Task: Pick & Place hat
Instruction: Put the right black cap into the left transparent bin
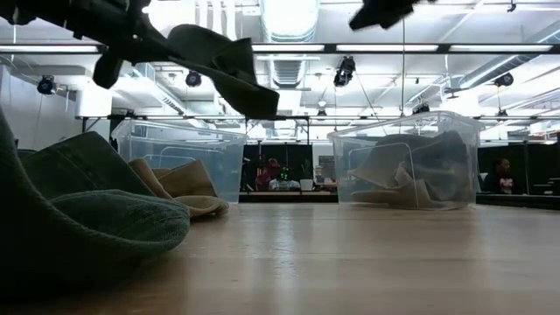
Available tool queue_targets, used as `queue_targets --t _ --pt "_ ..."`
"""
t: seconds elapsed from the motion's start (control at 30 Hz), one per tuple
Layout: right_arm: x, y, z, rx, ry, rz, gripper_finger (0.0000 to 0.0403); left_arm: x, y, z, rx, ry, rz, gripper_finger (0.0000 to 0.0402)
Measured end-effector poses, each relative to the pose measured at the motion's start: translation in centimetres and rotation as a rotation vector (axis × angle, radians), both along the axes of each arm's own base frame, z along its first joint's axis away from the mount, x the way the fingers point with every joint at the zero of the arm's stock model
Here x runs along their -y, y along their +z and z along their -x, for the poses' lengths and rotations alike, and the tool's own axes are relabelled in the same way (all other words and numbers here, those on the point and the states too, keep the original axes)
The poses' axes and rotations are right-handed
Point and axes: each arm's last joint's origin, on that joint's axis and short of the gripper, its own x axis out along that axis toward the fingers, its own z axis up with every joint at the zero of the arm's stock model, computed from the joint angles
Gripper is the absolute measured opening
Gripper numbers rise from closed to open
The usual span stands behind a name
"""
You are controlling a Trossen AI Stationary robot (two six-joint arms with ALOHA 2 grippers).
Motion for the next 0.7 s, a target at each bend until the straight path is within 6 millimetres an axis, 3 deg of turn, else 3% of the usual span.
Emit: queue_targets --t 0.3,0.7 --pt "0.2 -2.5 0.4 0.010 -0.005 0.005 0.0097 -0.8 1.2 3.7 0.086 0.079 0.027 0.0004" --pt "0.1 -2.7 0.2 0.035 0.009 0.012 0.0082 -1.4 1.1 6.6 0.073 0.173 0.020 0.0004"
